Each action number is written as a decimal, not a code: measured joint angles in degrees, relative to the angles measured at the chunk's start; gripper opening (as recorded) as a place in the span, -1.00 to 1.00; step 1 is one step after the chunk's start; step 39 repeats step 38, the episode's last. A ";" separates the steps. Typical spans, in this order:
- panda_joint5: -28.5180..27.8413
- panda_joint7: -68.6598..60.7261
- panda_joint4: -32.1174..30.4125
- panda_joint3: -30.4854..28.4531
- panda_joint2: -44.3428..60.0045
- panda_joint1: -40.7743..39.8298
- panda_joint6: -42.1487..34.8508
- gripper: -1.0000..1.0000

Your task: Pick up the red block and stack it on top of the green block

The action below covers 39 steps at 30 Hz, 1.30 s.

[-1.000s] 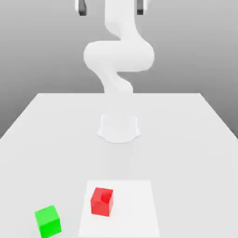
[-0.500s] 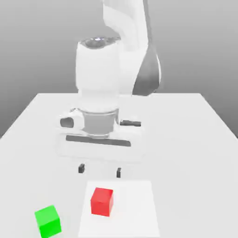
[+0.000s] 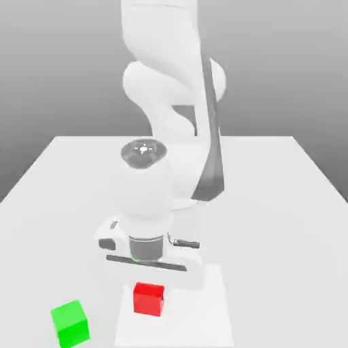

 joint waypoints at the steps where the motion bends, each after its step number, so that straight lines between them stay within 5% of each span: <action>1: -0.07 0.05 -0.28 -0.01 -1.88 -0.01 -1.61 -1.00; 6: -0.51 4.23 -0.15 -0.59 -8.05 -0.61 -8.01 -1.00; 29: 2.82 53.15 14.07 -10.81 -3.68 -3.44 -17.97 -1.00; 33: 5.69 53.14 14.99 -9.84 2.74 -4.61 -12.51 -1.00; 34: 6.49 52.61 15.10 -9.26 4.65 -5.02 -10.77 1.00; 39: 6.49 52.61 15.10 -9.26 4.65 -5.02 -10.76 1.00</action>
